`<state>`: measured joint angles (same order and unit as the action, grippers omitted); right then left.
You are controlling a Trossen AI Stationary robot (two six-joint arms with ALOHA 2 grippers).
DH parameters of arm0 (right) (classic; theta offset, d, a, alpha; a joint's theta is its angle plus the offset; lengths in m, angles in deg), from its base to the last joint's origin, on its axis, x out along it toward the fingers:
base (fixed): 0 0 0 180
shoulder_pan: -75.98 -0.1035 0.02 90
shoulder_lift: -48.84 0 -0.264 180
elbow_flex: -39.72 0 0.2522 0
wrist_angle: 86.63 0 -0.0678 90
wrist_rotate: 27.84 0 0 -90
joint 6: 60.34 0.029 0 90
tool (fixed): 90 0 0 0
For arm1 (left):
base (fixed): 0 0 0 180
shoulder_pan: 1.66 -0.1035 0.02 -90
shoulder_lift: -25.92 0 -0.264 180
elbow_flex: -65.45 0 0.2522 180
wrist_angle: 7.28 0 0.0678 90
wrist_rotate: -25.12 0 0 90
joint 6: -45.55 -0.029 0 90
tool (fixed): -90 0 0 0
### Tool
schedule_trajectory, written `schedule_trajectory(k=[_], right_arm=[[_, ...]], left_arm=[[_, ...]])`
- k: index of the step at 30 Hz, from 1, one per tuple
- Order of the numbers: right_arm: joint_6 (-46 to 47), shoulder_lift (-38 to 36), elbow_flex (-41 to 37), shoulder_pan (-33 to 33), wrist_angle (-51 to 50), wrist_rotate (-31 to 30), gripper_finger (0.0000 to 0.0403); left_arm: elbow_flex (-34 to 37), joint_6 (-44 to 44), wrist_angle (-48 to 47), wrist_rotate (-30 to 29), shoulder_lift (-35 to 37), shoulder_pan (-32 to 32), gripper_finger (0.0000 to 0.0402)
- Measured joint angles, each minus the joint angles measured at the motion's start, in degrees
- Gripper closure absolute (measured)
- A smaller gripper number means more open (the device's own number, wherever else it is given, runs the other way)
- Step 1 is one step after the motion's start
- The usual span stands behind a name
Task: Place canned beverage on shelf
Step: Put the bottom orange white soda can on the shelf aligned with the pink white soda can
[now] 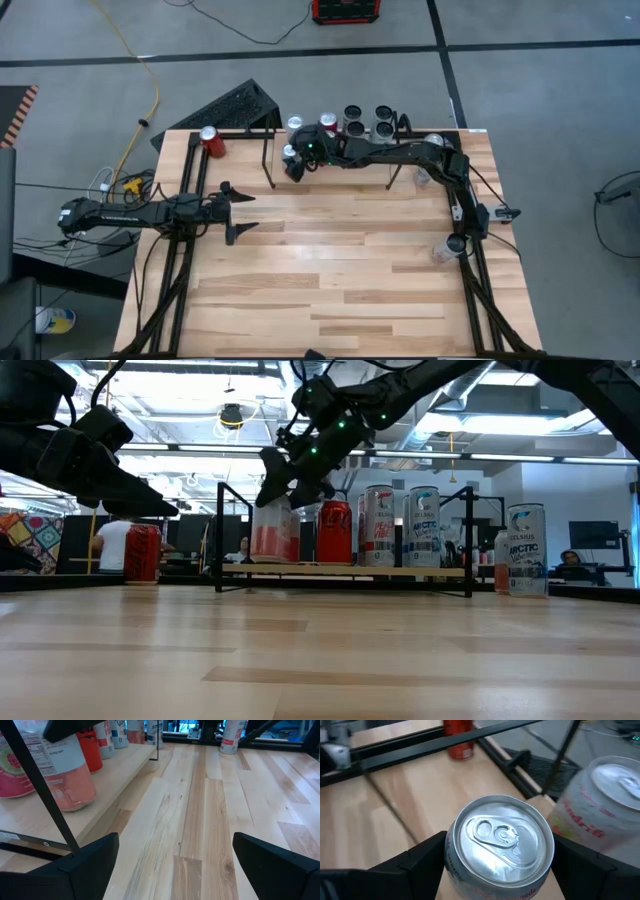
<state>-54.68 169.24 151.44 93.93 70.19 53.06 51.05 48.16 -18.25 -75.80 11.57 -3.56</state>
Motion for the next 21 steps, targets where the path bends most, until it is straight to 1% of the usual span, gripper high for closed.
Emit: schedule_trajectory(k=[4,9,11,21], right_arm=[[2.8,0.0,0.0,-0.9,-0.1,-5.1,0.0064],[4.4,0.0,0.0,-2.9,-0.2,-13.3,0.0063],[4.4,0.0,0.1,-3.5,-0.2,-14.2,0.0061],[4.6,0.0,0.1,-4.0,-0.7,-14.4,0.0041]], left_arm=[[0.0,0.0,0.0,0.0,0.0,0.0,0.0024],[0.0,0.0,0.0,0.0,0.0,0.0,0.0024],[0.0,0.0,0.0,0.0,0.0,0.0,0.0024],[0.0,0.0,0.0,0.0,0.0,0.0,0.0024]])
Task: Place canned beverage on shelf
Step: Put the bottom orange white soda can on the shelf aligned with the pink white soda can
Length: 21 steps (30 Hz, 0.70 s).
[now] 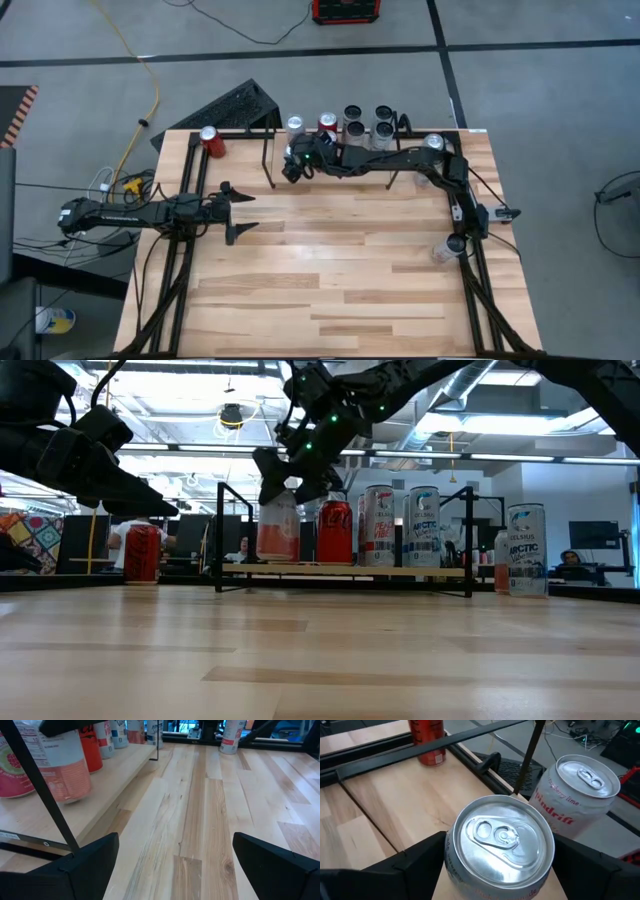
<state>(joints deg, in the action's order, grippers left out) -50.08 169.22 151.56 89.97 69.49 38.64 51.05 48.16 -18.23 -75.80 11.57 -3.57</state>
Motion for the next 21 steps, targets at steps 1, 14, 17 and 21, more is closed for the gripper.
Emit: schedule_trajectory(k=[1,14,17,21], right_arm=[[0.0,0.0,0.0,0.0,0.0,0.0,0.004],[-0.9,-0.2,0.2,0.5,0.3,-0.2,0.0038],[-3.1,-0.2,0.2,0.5,1.1,-0.4,0.0038],[-9.0,-1.3,0.3,0.5,2.5,-0.4,0.0038]], left_arm=[[0.0,0.0,0.0,0.0,0.0,0.0,0.0024],[0.0,0.0,0.0,0.0,0.0,0.0,0.0024],[0.0,0.0,0.0,0.0,0.0,0.0,0.0024],[0.0,0.0,0.0,0.0,0.0,0.0,0.0024]])
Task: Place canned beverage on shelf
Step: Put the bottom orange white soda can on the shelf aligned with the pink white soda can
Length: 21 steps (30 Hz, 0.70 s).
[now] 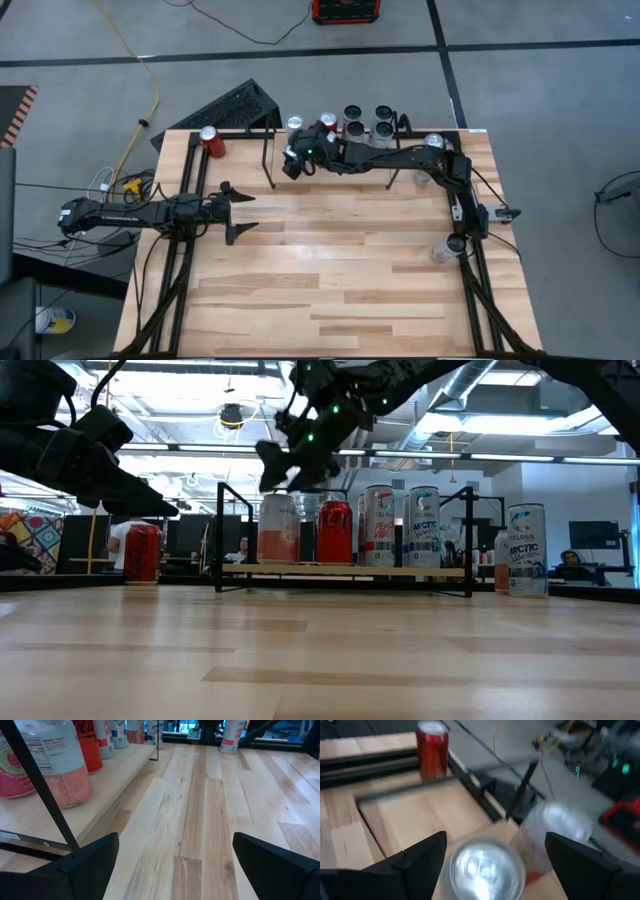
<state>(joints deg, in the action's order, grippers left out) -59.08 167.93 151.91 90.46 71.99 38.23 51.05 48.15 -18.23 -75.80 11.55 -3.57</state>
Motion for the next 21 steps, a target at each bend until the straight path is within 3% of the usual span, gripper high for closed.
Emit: schedule_trajectory(k=[2,9,13,21], right_arm=[[-2.9,-0.7,1.3,0.0,-0.9,1.4,0.0038],[-13.6,-1.5,5.1,3.6,-8.0,21.4,0.0039],[-20.6,-1.5,5.6,7.1,-11.4,27.4,0.0039],[-21.3,-1.4,5.6,12.0,-12.0,42.1,0.004]], left_arm=[[0.0,0.0,0.0,0.0,0.0,0.0,0.0024],[0.0,0.0,0.0,0.0,0.0,0.0,0.0024],[0.0,0.0,0.0,0.0,0.0,0.0,0.0024],[0.0,0.0,0.0,0.0,0.0,0.0,0.0024]])
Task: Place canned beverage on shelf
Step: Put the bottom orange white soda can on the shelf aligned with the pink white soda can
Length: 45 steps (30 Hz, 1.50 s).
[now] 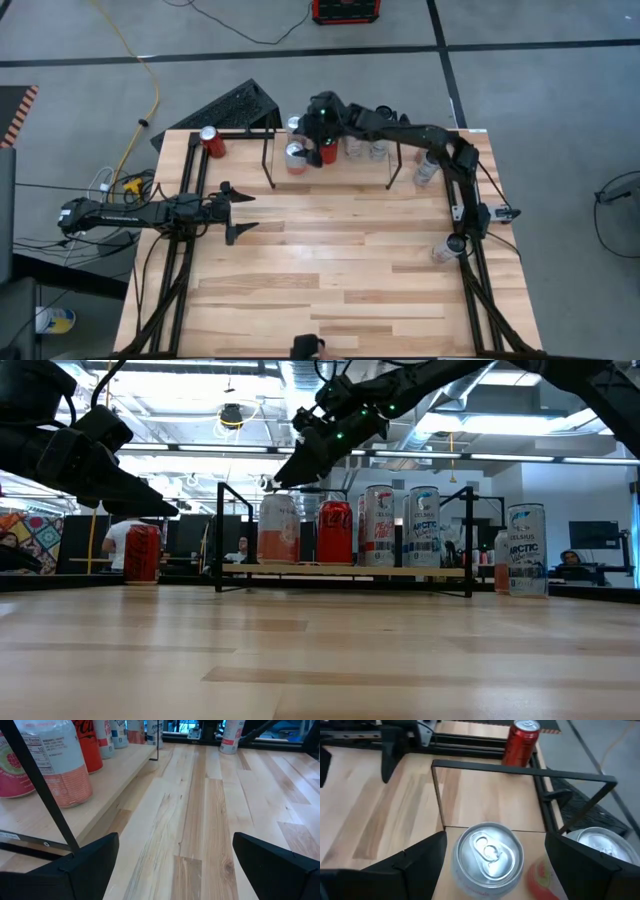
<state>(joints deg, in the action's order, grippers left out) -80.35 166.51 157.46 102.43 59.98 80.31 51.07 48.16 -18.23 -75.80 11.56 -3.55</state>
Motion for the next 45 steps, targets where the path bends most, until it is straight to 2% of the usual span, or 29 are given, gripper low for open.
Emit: schedule_trajectory(k=[5,16,22,26,30,41,45], right_arm=[[-2.5,1.7,0.0,0.9,-0.2,3.4,0.004],[-3.3,3.4,0.0,0.1,0.6,1.8,0.0041],[-1.6,3.4,0.0,-0.2,0.1,0.4,0.0072],[0.8,3.4,0.0,-1.0,0.0,-2.6,0.0096],[4.9,3.3,0.1,-1.9,-0.2,-4.1,0.0103],[22.3,3.3,0.1,-5.5,-0.9,-19.3,0.0105],[25.9,3.3,0.1,-6.9,-1.3,-24.3,0.0105]], left_arm=[[0.0,0.0,0.0,0.0,0.0,0.0,0.0024],[0.0,0.0,0.0,0.0,0.0,0.0,0.0024],[0.0,0.0,0.0,0.0,0.0,0.0,0.0024],[0.0,0.0,0.0,0.0,0.0,0.0,0.0024],[0.0,0.0,0.0,0.0,0.0,0.0,0.0024],[0.0,0.0,0.0,0.0,0.0,0.0,0.0024],[0.0,0.0,0.0,0.0,0.0,0.0,0.0024]])
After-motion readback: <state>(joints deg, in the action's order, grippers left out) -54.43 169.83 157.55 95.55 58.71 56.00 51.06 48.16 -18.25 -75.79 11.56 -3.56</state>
